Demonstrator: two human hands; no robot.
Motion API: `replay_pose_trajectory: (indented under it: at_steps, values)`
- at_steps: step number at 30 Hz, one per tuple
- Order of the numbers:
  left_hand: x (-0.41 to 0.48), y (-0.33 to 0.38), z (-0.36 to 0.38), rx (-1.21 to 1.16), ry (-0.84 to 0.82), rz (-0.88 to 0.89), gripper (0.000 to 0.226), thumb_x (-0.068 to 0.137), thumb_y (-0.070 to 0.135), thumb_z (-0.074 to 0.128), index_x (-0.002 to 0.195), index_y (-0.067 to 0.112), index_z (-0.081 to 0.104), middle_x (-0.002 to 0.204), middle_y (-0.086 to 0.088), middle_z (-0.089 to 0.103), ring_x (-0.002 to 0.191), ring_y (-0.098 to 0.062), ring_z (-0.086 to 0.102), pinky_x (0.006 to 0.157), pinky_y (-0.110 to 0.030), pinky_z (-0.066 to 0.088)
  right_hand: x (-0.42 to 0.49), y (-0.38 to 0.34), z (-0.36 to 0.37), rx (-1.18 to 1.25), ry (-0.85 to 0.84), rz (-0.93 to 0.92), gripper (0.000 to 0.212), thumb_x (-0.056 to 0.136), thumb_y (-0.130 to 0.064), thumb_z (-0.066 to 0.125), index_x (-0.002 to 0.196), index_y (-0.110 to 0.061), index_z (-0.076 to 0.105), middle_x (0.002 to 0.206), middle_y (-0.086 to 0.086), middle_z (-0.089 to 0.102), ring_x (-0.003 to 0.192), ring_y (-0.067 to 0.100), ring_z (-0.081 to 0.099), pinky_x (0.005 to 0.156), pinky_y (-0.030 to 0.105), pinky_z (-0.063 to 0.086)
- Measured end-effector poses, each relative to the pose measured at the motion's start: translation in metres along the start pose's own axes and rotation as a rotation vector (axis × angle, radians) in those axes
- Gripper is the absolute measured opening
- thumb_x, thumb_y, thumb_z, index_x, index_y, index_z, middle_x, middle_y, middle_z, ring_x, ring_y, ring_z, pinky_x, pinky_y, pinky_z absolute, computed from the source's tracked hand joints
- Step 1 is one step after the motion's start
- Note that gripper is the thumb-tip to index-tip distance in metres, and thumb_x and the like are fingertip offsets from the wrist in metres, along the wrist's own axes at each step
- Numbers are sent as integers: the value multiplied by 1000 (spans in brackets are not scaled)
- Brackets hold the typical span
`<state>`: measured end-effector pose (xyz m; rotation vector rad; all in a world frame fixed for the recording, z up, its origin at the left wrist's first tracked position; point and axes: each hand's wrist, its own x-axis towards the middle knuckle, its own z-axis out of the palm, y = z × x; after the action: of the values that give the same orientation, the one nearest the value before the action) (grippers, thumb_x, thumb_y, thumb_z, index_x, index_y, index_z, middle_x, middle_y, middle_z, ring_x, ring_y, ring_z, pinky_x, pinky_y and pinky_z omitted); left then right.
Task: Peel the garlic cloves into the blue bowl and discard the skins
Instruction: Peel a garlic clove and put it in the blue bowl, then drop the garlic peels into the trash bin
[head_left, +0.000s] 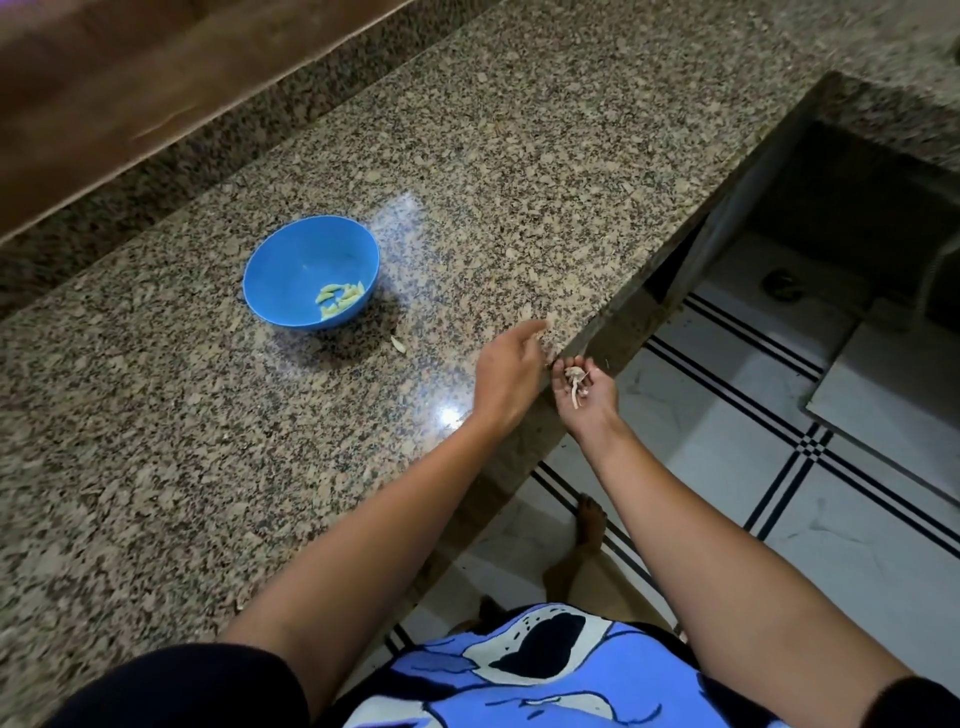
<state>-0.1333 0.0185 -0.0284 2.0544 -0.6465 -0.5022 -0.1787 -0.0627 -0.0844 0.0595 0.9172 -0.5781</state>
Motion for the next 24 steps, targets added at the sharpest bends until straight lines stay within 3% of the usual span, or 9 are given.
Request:
replay_pose_trajectory:
  at_steps: [2,5,9,12,14,16,18,21,24]
  values:
    - [-5,-16,5,140,6,67,28,101,22,35,120,12,52,108,0,58,84,-10,54,76,-26,45,3,2,-6,3,10,-7,32,101,-16,33,72,-9,46,44,4,54,60,14,48,45,19,51]
    - [-18,-17,14,209,-119,157,36,102,27,34,131,12,49,123,-10,59,112,-21,55,97,-42,46,7,11,-16,-85,15,56,27,99,-26,39,81,-10,53,70,8,62,75,19,58,69,25,54]
    - [-12,-17,-2,49,-94,205,37,102,21,38,137,13,47,132,-11,55,120,-22,53,101,-40,43,11,9,-11,-91,20,4,33,100,-24,36,71,-13,47,61,4,57,61,15,55,58,23,52]
    - [-19,-15,3,182,-334,310,35,102,18,36,133,9,51,132,-14,54,119,-24,51,100,-37,40,-1,19,-14,-151,-22,-37,30,100,-26,32,83,-11,52,79,9,54,79,20,55,81,29,47]
    - [-25,-10,6,101,-339,305,36,102,23,37,132,11,53,124,-17,61,105,-25,60,93,-39,46,-7,23,-16,-154,-42,-92,32,99,-28,30,84,-10,53,77,8,53,74,17,57,69,27,49]
    - [-17,-14,1,-38,-137,212,36,101,29,39,131,16,55,112,-13,67,89,-25,65,83,-44,55,-13,15,-8,-57,-41,-70,32,100,-25,35,78,-10,54,73,6,54,65,15,56,55,24,51]
    - [-5,-23,-12,3,-12,110,37,101,33,37,133,19,50,121,-6,62,100,-18,62,87,-39,53,-20,3,4,38,-48,-66,33,100,-18,36,71,-7,49,65,6,51,61,15,50,46,22,52]
    - [-1,-40,-21,380,-258,159,42,102,35,30,138,17,43,143,-6,45,131,-20,41,112,-43,31,-28,-1,22,14,-112,-48,34,100,-16,36,70,-7,48,55,7,53,56,16,51,46,22,52]
    - [-8,-34,-29,-103,-178,-37,39,99,36,42,114,9,66,116,-14,67,107,-28,63,96,-49,48,-34,3,42,-53,-159,-13,30,99,-14,37,73,-7,50,61,8,55,55,16,53,48,23,52]
